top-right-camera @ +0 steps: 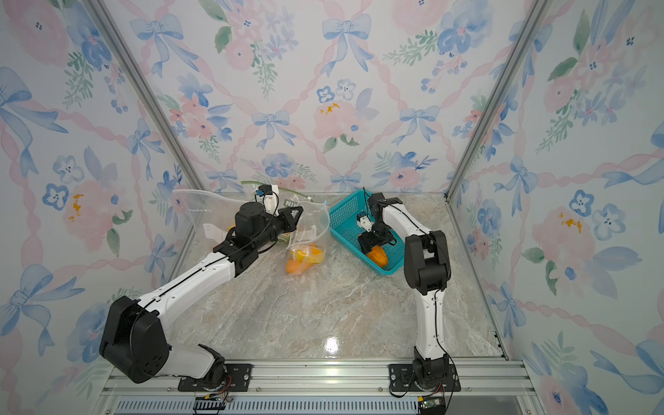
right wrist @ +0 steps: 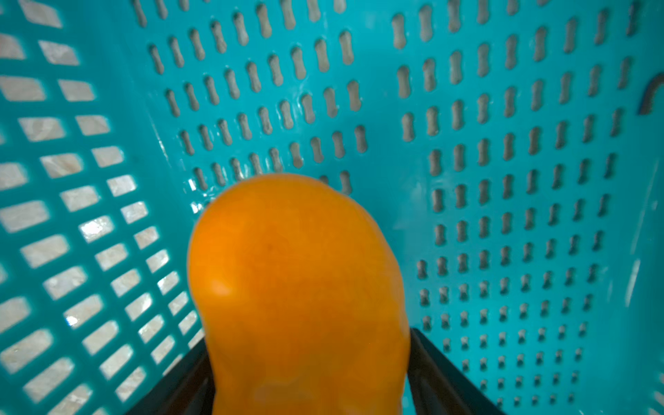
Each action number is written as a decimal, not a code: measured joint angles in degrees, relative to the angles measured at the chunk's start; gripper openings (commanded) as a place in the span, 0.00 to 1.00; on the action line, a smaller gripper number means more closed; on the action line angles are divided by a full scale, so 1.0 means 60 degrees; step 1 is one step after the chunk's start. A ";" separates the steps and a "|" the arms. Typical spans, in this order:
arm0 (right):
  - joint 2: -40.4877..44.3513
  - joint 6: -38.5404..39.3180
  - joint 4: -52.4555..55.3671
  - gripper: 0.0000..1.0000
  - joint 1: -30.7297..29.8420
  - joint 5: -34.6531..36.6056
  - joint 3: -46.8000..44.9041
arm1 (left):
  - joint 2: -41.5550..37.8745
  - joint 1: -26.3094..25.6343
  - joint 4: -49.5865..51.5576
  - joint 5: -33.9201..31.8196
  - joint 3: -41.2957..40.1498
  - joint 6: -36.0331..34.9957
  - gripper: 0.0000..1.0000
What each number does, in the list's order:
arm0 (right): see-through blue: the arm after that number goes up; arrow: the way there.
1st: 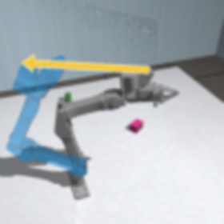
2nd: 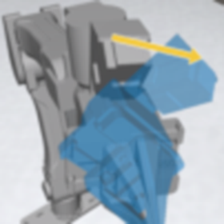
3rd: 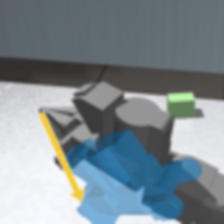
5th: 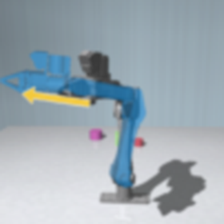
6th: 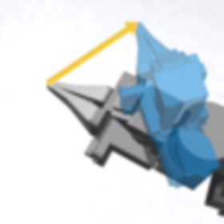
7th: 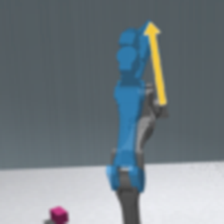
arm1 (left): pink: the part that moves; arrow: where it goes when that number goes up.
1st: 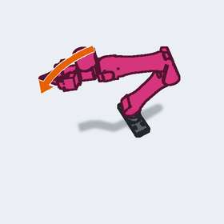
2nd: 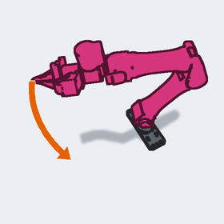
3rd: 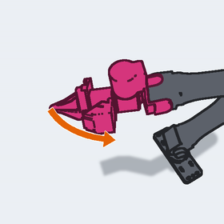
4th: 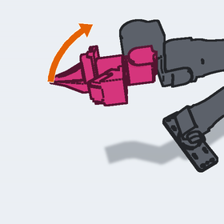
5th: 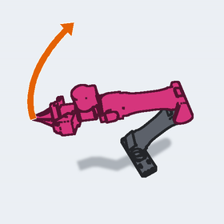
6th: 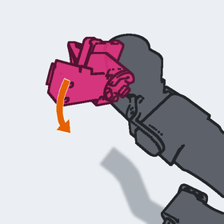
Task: Place the mango in a zip-top bag and seal the zipper
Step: Pick up the mango from the basket.
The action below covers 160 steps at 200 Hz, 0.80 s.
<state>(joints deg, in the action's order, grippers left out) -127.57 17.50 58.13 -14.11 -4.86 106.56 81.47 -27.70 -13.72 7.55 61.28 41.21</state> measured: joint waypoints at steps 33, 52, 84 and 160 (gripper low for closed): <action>-0.0412 -0.0270 0.0022 0.82 0.0000 0.0208 0.0554 | 0.0000 0.0000 0.0000 0.0000 0.0000 0.0000 0.00; -0.0576 -0.0353 0.0036 0.81 0.0000 0.0390 0.0765 | 0.0000 0.0000 0.0004 0.0000 0.0000 0.0000 0.00; -0.0688 -0.0423 0.0189 0.71 -0.0018 0.0579 0.0867 | 0.0000 0.0000 0.0004 0.0000 0.0000 0.0000 0.00; -0.0590 -0.0678 0.0280 0.41 -0.0135 0.0718 0.0892 | 0.0004 0.0000 0.0000 0.0004 0.0000 0.0000 0.00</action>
<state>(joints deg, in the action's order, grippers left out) -131.11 13.43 59.81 -14.92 -0.56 111.92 81.49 -27.70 -13.72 7.57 61.28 41.21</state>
